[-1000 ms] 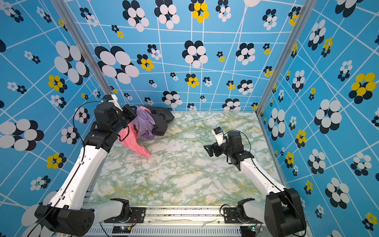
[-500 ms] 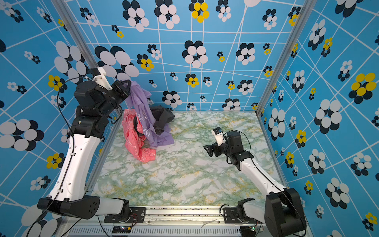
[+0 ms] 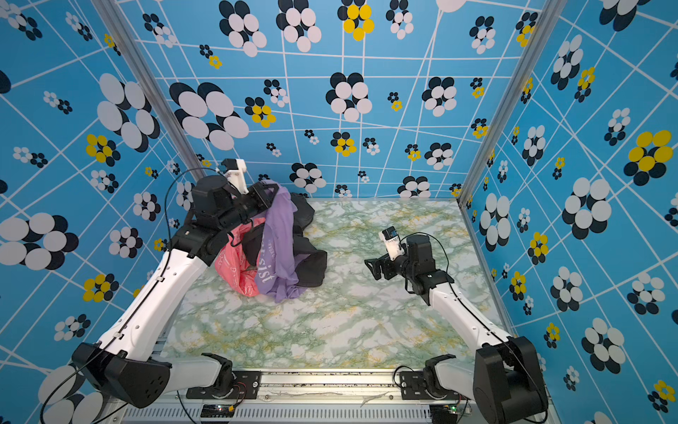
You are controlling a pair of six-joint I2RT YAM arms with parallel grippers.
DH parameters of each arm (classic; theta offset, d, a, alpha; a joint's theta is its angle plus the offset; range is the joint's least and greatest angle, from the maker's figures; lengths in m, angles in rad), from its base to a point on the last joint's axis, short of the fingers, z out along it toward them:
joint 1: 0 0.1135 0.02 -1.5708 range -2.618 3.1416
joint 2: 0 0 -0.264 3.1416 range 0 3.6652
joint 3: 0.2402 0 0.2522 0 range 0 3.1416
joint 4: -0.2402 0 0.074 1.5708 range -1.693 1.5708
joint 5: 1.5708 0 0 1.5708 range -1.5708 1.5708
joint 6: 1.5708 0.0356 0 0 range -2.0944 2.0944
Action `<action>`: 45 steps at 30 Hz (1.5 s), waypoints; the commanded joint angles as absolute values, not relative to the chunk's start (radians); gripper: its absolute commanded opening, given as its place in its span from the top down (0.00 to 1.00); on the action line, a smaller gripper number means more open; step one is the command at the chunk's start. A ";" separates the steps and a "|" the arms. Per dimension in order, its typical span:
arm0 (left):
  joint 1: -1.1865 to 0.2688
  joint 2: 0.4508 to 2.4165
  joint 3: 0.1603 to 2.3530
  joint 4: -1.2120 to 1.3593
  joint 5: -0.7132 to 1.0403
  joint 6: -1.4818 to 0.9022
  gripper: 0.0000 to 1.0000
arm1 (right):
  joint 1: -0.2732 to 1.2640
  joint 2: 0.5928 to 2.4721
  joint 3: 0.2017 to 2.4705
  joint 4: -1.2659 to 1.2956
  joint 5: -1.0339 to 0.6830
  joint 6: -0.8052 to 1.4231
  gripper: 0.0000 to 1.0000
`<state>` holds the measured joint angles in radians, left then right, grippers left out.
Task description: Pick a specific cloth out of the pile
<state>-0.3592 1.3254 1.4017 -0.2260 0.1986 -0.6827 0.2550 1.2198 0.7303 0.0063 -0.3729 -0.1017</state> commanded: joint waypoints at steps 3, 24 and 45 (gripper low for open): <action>-0.528 1.359 1.288 -0.246 0.213 -0.628 1.00 | 0.262 1.230 0.733 0.058 -0.307 -0.050 0.01; -0.405 1.070 1.003 -0.636 -0.044 -0.905 0.12 | 0.262 1.213 0.751 0.027 -0.302 -0.034 0.01; -0.293 1.016 0.529 -0.364 0.099 -1.342 0.38 | 0.281 1.244 0.784 0.023 -0.325 -0.035 0.01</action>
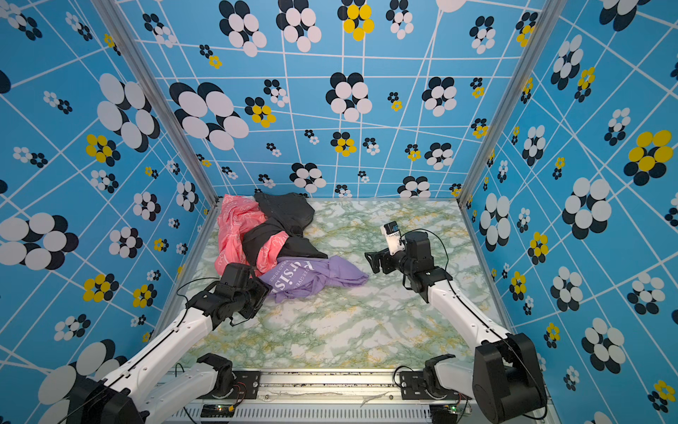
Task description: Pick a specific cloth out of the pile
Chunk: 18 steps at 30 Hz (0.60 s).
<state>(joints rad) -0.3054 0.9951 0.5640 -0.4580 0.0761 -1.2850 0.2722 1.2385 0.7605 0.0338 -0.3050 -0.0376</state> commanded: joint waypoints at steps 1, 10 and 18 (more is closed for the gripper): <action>-0.291 1.024 0.521 -0.339 0.098 -1.343 0.40 | 0.281 1.243 0.784 0.023 -0.325 -0.035 0.01; -0.247 1.110 0.454 -0.101 0.079 -1.321 0.66 | 0.282 1.249 0.780 0.021 -0.325 -0.038 0.01; -0.243 1.144 0.474 -0.006 0.077 -1.273 1.00 | 0.282 1.264 0.787 0.028 -0.326 -0.038 0.01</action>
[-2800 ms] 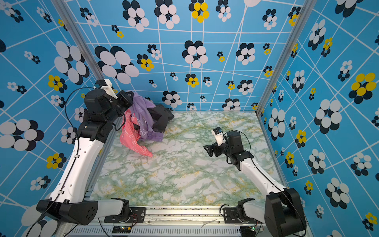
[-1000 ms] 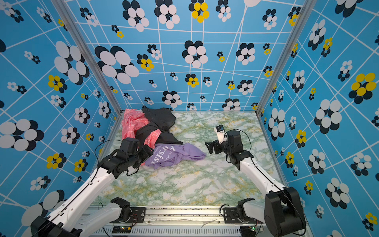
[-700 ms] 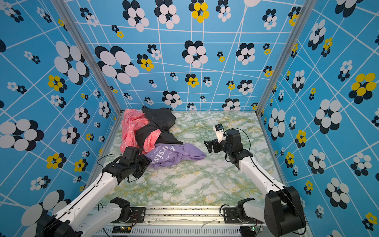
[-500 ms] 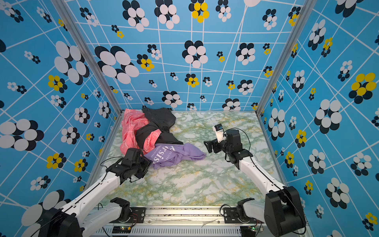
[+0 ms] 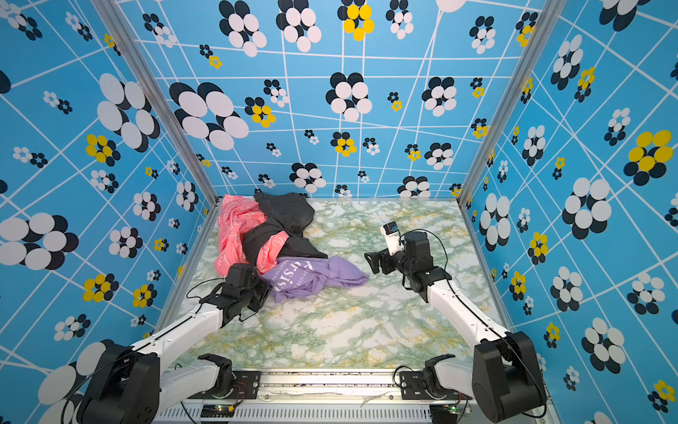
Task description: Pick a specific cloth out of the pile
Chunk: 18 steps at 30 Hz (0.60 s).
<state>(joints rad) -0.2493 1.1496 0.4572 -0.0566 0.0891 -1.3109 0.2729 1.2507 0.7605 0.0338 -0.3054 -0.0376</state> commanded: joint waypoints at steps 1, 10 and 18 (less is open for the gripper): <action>-0.244 1.134 0.488 -0.014 0.071 -1.258 1.00 | 0.282 1.265 0.788 0.028 -0.327 -0.038 0.01; -0.244 1.028 0.669 -0.093 0.015 -1.097 1.00 | 0.282 1.266 0.771 0.049 -0.330 -0.034 0.01; -0.246 1.020 0.861 -0.161 0.061 -0.922 1.00 | 0.282 1.244 0.754 0.051 -0.331 -0.035 0.01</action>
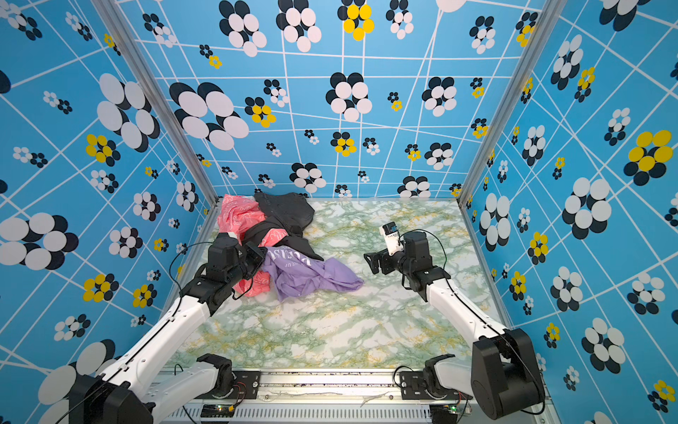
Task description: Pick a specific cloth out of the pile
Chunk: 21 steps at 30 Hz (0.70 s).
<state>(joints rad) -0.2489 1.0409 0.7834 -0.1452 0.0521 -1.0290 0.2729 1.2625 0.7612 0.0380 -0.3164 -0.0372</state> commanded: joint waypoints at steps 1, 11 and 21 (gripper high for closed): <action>-0.247 1.020 0.885 -0.169 0.063 -0.905 1.00 | 0.282 1.241 0.755 0.049 -0.331 -0.037 0.01; -0.263 1.062 1.077 -0.172 0.140 -0.727 1.00 | 0.283 1.254 0.800 0.020 -0.352 -0.059 0.01; -0.333 1.154 1.206 -0.141 0.291 -0.570 1.00 | 0.287 1.270 0.872 -0.008 -0.422 -0.074 0.01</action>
